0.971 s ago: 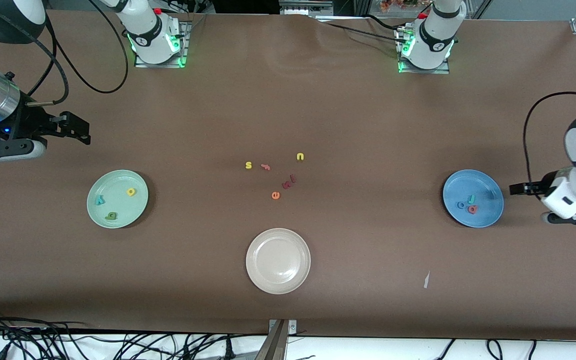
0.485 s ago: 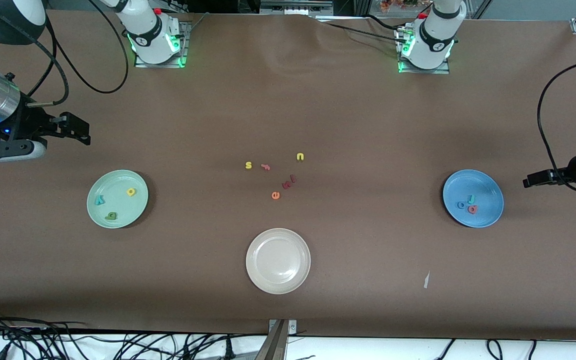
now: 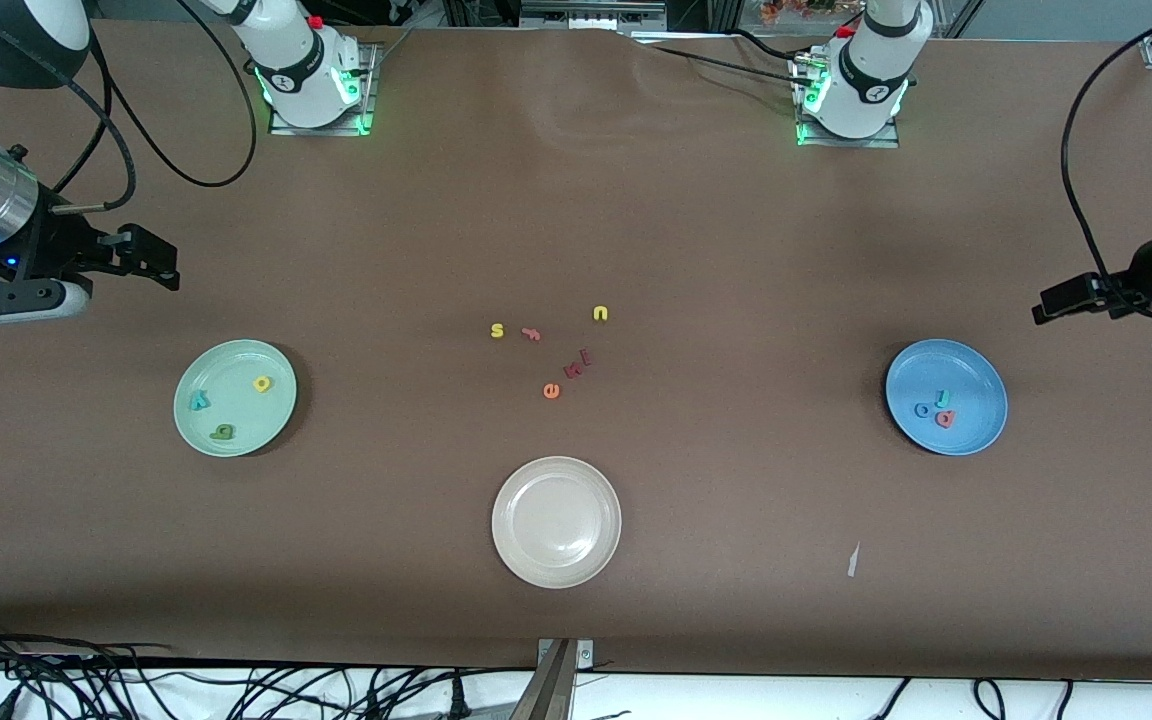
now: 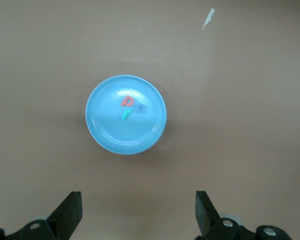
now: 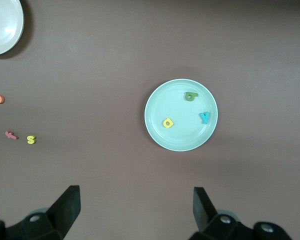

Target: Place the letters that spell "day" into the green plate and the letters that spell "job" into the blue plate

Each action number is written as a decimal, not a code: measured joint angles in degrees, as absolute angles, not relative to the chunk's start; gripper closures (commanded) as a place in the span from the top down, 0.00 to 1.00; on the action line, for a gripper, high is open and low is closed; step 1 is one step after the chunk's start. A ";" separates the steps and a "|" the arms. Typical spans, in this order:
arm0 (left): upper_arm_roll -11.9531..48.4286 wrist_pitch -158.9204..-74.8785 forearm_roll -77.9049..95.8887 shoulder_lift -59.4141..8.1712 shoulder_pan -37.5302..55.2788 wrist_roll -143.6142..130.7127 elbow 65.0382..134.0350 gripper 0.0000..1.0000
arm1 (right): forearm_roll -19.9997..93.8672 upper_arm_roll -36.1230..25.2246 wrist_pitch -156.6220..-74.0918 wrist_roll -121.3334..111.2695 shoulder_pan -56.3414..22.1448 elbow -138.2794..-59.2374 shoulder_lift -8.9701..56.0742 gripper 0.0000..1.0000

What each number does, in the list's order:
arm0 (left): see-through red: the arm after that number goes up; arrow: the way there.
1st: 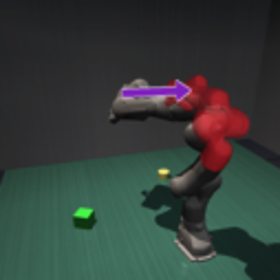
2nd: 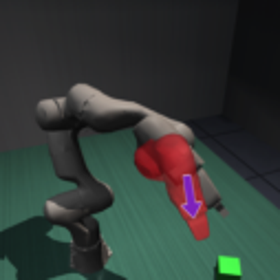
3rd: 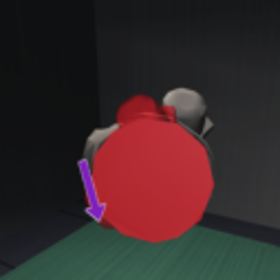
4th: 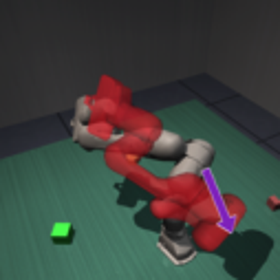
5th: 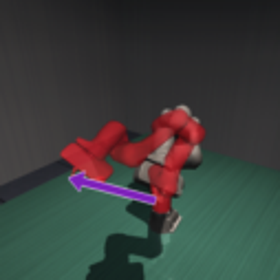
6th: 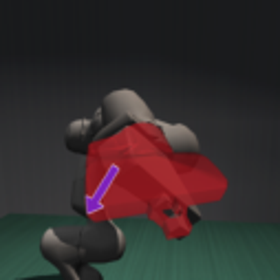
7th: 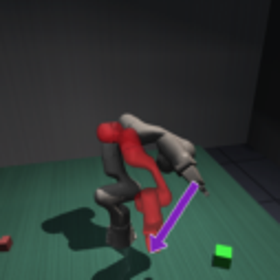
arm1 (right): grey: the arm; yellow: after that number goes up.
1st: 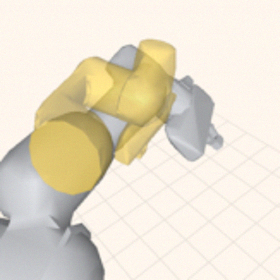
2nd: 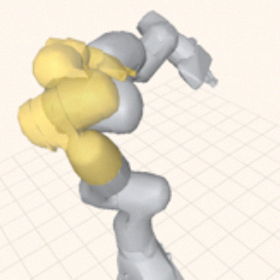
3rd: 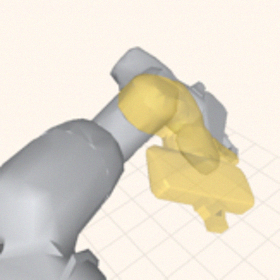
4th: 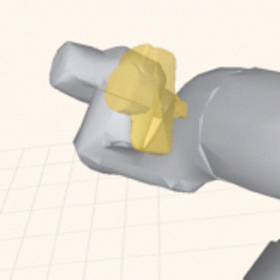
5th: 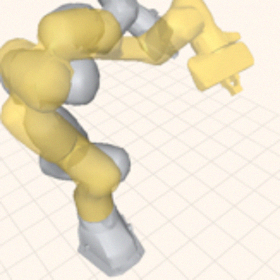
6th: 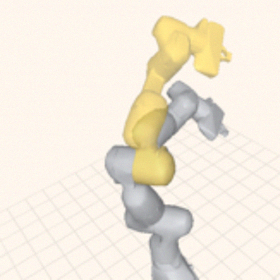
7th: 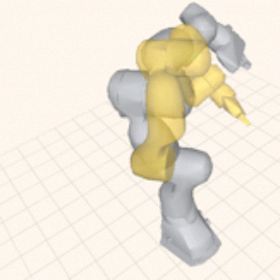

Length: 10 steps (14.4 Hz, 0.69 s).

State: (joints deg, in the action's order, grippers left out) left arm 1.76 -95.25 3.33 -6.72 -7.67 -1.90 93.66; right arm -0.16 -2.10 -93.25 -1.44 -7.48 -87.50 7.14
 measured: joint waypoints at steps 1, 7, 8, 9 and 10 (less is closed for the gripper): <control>2.43 -94.54 3.31 -6.39 -7.49 -2.65 93.19 1.00 | -0.16 -2.10 -93.25 -1.44 -7.48 -87.50 7.14 1.00; 3.73 -93.08 1.13 -5.89 -4.73 -3.53 91.94 1.00 | -0.16 -2.10 -93.25 -1.45 -7.48 -87.50 7.14 1.00; 3.74 -93.04 1.06 -5.90 -4.28 -3.72 91.95 1.00 | -0.16 -2.10 -93.25 -1.45 -7.48 -87.50 7.14 1.00; 3.75 -93.00 0.99 -5.93 -4.09 -3.79 91.95 1.00 | -0.16 -2.10 -93.25 -1.45 -7.48 -87.50 7.14 1.00; 3.73 -93.00 0.93 -5.99 -4.12 -3.80 91.95 1.00 | -0.16 -2.10 -93.25 -1.45 -7.48 -87.50 7.14 1.00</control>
State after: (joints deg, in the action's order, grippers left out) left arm 3.73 -93.00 0.93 -5.99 -4.12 -3.80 91.95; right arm -0.16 -2.10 -93.25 -1.45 -7.48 -87.50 7.14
